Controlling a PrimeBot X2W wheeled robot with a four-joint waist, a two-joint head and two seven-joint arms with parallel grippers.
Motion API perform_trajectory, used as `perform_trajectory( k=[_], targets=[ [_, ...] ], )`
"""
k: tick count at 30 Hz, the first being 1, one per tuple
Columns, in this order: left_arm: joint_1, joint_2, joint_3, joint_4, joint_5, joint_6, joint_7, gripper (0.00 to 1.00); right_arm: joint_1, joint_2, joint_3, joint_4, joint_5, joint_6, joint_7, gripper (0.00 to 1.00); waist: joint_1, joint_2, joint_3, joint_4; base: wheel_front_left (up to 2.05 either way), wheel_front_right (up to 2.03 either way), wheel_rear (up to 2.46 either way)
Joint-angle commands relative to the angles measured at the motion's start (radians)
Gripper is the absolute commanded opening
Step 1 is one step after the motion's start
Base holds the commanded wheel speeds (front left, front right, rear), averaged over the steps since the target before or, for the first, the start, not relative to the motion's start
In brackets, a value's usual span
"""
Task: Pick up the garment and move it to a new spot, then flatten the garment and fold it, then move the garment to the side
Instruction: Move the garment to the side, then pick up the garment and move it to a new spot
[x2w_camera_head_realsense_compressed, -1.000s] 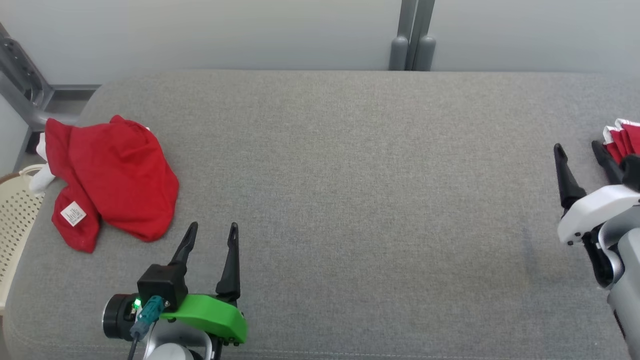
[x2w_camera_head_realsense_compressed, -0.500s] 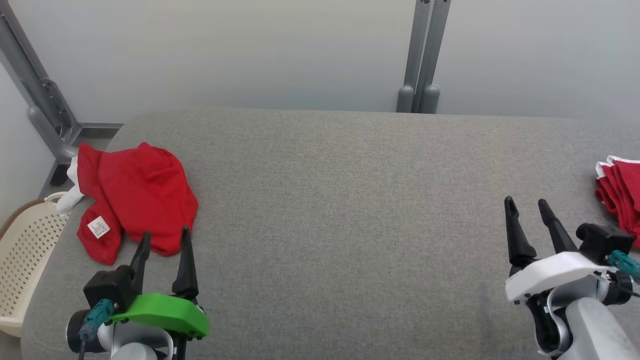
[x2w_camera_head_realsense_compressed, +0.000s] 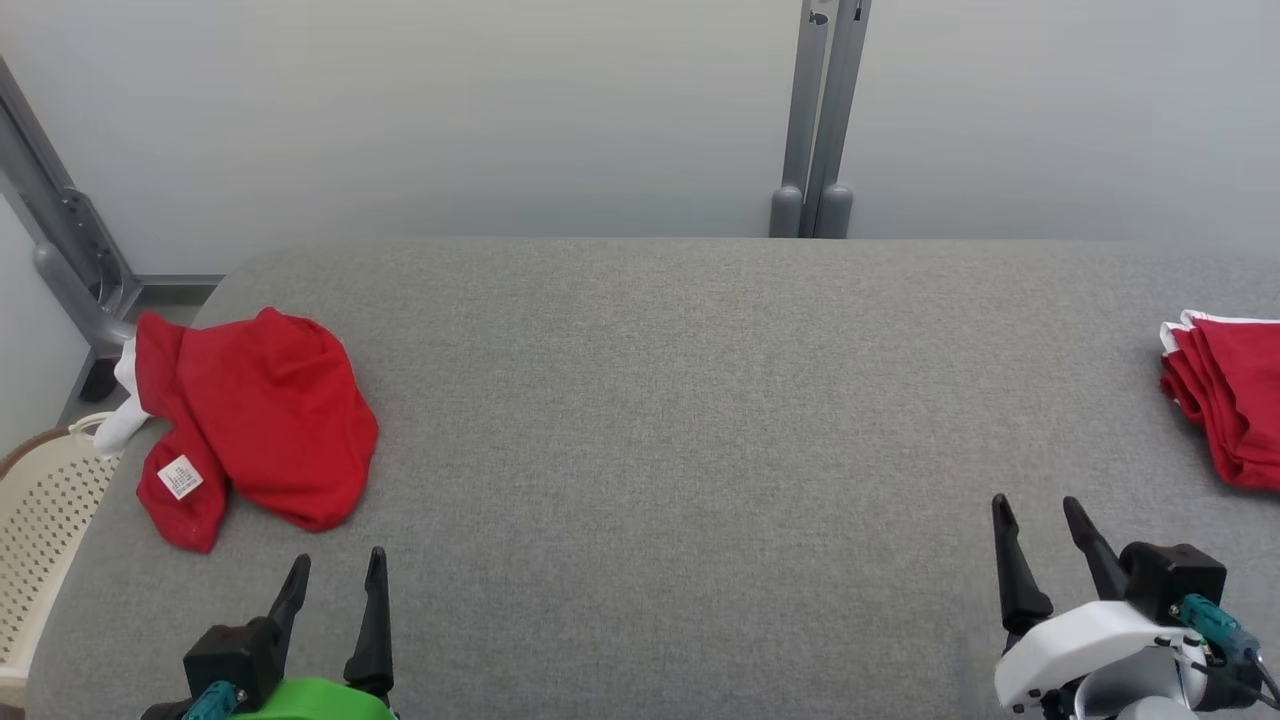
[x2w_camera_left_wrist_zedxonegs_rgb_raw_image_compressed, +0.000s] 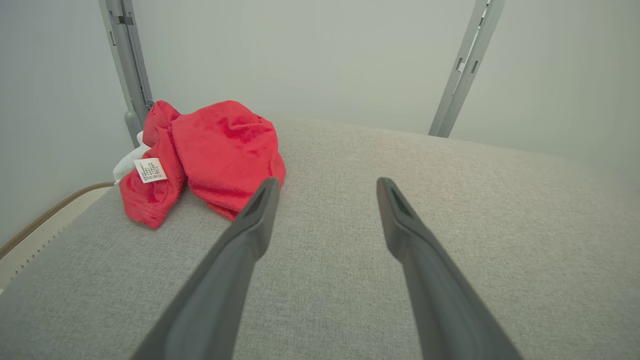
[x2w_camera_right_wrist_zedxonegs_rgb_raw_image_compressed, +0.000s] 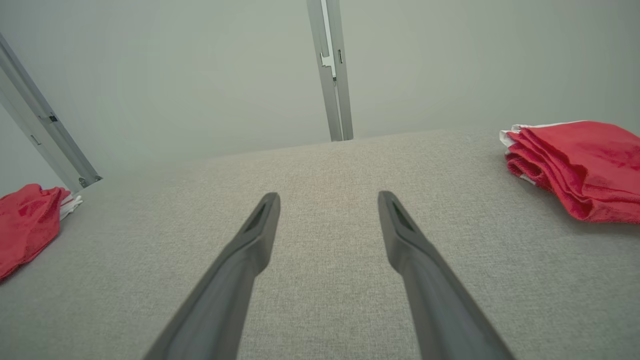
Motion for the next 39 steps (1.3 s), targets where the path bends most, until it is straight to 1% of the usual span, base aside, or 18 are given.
perform_trajectory(
  k=[1, 8, 16, 24, 30, 39],
  targets=[
    [0.021, 0.011, 0.000, 0.000, 0.008, 0.006, -0.003, 1.00, 0.020, 0.001, -0.001, -0.007, -0.030, -0.001, 0.009, 1.00, 0.0001, 0.0000, -0.003, -0.006, 0.00, 0.00, 0.00],
    [0.056, 0.020, 0.018, -0.024, 0.000, 0.023, -0.004, 1.00, 0.050, 0.004, -0.003, -0.007, -0.018, -0.001, 0.044, 1.00, 0.0001, 0.0000, -0.005, -0.009, 0.00, 0.00, 0.00],
    [0.081, 0.018, 0.022, -0.045, -0.007, 0.037, -0.001, 1.00, 0.058, 0.004, 0.009, -0.001, 0.015, -0.001, 0.025, 1.00, 0.0001, 0.0000, -0.011, -0.011, 0.00, 0.00, 0.00],
    [0.082, 0.023, 0.016, -0.049, -0.013, 0.040, 0.002, 1.00, 0.066, 0.004, -0.004, -0.004, 0.010, -0.001, 0.023, 1.00, 0.0001, 0.0000, -0.019, -0.002, 0.00, 0.00, 0.00],
    [0.080, 0.034, 0.008, -0.054, -0.006, 0.045, 0.016, 1.00, 0.082, 0.004, 0.008, -0.005, 0.027, -0.001, 0.024, 1.00, 0.0001, 0.0000, -0.025, 0.048, 0.00, 0.00, 0.00],
    [0.100, 0.066, 0.011, -0.078, -0.004, 0.057, 0.045, 1.00, 0.088, 0.004, 0.062, 0.022, 0.067, -0.001, 0.006, 1.00, 0.0001, 0.0000, -0.033, 0.180, 0.00, 0.00, 0.00]
  ],
)
